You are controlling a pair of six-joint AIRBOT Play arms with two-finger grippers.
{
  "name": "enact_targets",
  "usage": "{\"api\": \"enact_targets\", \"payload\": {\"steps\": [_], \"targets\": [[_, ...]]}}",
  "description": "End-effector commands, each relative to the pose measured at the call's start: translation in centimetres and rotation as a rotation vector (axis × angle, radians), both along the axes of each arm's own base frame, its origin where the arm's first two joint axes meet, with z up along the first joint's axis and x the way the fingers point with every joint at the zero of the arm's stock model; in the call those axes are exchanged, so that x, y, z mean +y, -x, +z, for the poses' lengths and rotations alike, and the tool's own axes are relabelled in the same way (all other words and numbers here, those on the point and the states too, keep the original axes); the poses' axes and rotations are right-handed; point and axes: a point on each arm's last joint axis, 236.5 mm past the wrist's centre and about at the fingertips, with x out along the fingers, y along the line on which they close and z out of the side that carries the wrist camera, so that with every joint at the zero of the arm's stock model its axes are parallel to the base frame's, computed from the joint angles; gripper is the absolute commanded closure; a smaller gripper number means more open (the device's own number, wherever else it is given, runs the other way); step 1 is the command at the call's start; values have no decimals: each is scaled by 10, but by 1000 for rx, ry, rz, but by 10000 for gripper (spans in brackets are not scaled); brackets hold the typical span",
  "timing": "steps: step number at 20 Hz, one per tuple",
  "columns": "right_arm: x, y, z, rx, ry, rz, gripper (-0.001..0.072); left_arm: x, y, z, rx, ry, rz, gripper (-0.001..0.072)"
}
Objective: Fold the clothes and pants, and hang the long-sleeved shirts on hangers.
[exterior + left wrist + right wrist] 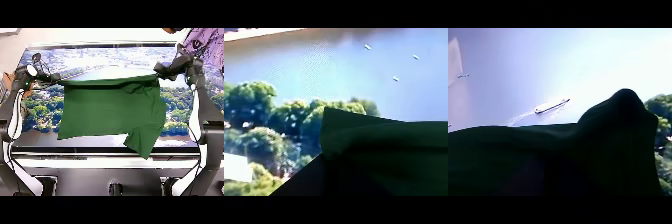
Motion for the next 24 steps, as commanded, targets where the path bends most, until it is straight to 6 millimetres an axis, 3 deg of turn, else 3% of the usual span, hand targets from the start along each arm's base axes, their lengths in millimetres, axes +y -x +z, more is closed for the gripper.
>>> {"api": "enact_targets", "payload": {"steps": [1,4,9,14,19,24], "targets": [[-11,-7,-26,15,56,-19,684,-4,-3,-18,16,15,9,692],[-21,19,-26,111,126,3,684,-4,23,-21,122,36,-1,692],[-38,76,-42,353,217,44,683,-16,89,-38,409,63,-58,692],[-50,103,-48,471,266,51,683,-34,132,-39,587,78,-114,692],[-56,107,-51,494,294,46,683,-50,142,-39,631,79,-154,691],[-56,113,-80,561,289,61,682,-58,149,-51,675,77,-171,691]]}}
